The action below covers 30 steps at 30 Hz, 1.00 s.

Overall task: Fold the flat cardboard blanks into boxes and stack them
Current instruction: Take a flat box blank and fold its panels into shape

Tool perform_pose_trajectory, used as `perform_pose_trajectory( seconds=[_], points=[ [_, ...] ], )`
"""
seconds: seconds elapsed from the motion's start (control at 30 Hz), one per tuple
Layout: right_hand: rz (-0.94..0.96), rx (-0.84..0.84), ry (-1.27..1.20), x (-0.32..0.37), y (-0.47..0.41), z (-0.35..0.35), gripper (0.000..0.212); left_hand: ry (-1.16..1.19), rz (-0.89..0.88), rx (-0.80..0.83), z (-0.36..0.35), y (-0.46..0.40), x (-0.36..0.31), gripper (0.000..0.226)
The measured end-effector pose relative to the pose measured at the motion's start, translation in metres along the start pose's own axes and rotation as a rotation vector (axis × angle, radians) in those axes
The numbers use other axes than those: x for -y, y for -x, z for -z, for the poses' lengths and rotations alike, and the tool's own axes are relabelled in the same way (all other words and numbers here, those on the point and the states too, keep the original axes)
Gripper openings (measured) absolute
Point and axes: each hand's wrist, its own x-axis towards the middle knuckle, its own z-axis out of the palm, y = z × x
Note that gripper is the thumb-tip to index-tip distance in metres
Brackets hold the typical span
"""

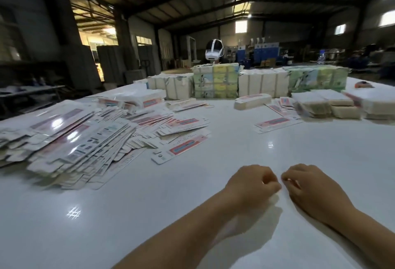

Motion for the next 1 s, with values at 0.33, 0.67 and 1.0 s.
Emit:
perform_pose_trajectory(
  seconds=[0.33,0.67,1.0],
  points=[
    [-0.043,-0.034,-0.038,0.007,-0.003,0.001,0.022,-0.498,0.633,-0.108,0.125,-0.048,0.159,0.079],
    [-0.065,-0.035,-0.024,0.009,-0.005,0.0,0.02,-0.471,0.706,-0.138,0.122,-0.056,0.169,0.073],
    [-0.049,0.006,-0.085,0.005,-0.009,-0.002,0.025,-0.351,0.489,-0.049,0.096,-0.045,0.078,0.091]
  ],
)
